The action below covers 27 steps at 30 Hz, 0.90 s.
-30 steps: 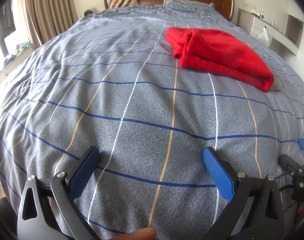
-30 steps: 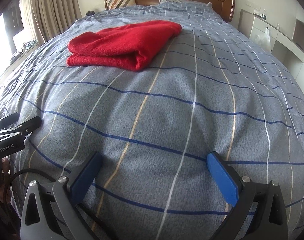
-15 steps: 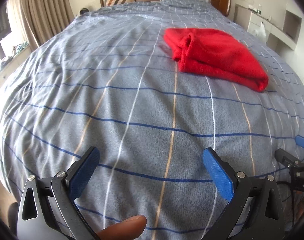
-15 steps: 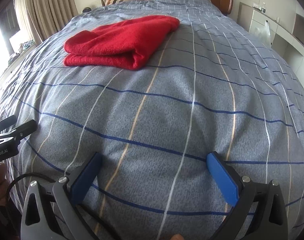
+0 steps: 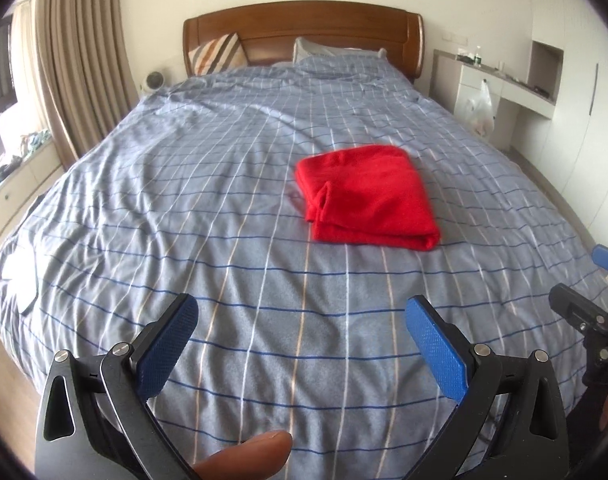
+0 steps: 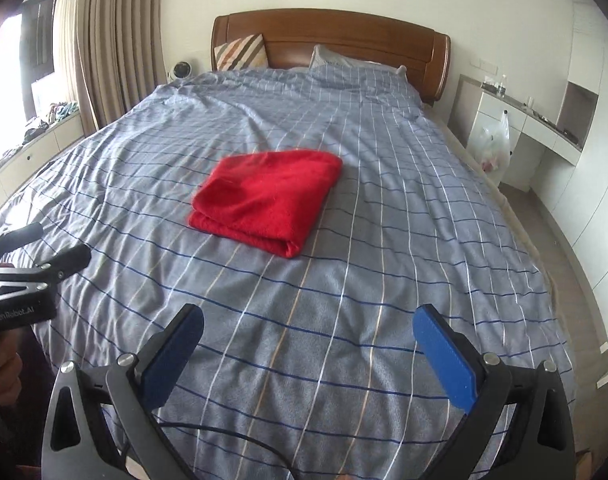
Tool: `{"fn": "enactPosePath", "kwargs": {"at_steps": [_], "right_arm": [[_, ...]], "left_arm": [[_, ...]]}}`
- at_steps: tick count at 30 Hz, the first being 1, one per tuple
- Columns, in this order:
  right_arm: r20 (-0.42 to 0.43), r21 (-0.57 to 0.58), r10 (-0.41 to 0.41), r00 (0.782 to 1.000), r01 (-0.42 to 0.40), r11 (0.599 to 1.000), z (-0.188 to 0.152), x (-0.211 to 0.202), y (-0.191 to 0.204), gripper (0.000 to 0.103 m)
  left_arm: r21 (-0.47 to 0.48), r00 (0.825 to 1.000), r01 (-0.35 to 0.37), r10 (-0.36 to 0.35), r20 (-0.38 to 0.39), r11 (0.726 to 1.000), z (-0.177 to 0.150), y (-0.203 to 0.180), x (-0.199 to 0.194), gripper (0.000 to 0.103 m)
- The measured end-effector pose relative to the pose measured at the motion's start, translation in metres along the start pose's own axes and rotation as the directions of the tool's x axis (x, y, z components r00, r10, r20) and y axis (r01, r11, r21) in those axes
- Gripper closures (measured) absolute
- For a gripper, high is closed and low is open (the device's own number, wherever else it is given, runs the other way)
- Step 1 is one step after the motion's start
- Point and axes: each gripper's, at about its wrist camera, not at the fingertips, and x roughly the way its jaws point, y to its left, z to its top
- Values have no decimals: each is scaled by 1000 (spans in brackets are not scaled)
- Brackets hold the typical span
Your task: Fold small clothes
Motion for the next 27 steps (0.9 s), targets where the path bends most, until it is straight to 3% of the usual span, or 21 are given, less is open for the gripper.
{"fn": "enactPosePath", "kwargs": {"at_steps": [8, 27], "right_arm": [[27, 63, 1, 1000, -3, 998, -2, -28, -6, 0], [83, 48, -41, 996, 37, 998, -2, -44, 0, 0]], "left_arm": [[-18, 1000, 2, -2, 12, 1000, -1, -10, -22, 0], [-29, 999, -44, 45, 26, 999, -5, -12, -36, 0]]}}
